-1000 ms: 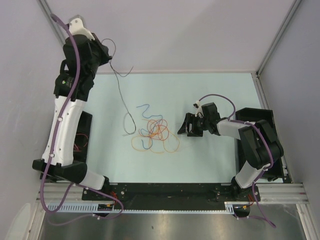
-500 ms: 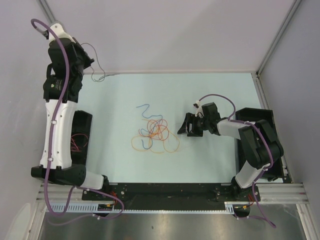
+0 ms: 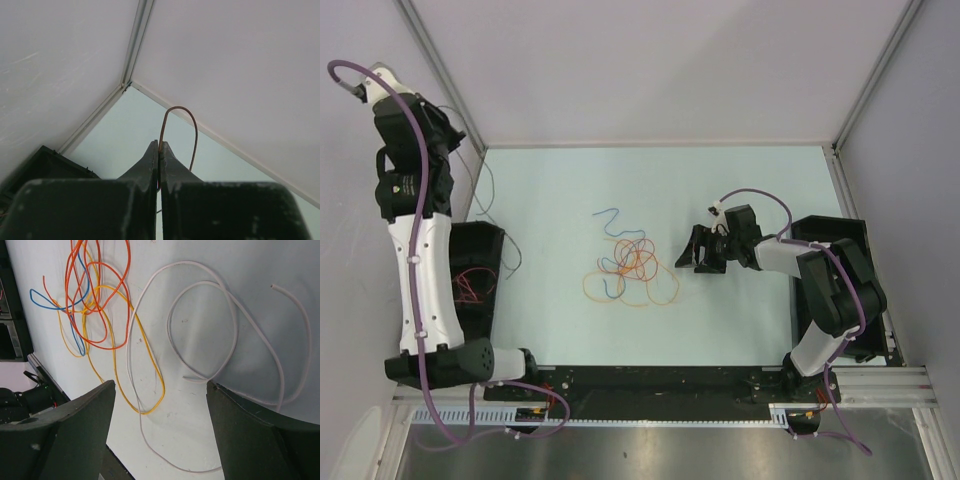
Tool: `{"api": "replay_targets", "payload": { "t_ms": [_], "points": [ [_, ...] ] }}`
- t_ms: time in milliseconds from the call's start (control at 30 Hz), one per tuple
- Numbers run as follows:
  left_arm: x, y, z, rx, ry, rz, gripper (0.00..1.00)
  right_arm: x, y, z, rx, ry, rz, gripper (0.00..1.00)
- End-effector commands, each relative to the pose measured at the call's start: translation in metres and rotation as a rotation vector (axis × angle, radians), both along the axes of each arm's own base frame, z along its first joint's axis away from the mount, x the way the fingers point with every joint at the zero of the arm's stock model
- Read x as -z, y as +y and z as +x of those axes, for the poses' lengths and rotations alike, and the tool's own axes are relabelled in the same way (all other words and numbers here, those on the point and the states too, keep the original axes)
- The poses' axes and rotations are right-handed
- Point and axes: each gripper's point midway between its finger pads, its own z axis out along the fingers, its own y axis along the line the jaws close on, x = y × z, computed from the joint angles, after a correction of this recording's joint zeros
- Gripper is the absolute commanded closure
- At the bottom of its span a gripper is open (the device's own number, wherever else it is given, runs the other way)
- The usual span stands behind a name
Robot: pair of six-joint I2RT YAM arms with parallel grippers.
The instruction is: Untangle the cables
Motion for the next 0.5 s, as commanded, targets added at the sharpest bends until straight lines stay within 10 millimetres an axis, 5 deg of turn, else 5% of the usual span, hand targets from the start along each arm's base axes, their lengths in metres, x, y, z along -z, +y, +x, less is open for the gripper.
{"api": "replay_targets", "payload": {
  "t_ms": [0, 467],
  "points": [
    [-0.025, 0.010, -0.021, -0.021, -0.066, 0.044, 1.00, 0.015, -0.005, 0.000, 0.024, 0.034, -0.035, 0.21],
    [0.000, 0.070, -0.039, -0.199, -0.044, 0.022, 1.00, 0.015, -0.005, 0.003, 0.040, 0.044, -0.023, 0.21]
  ]
}}
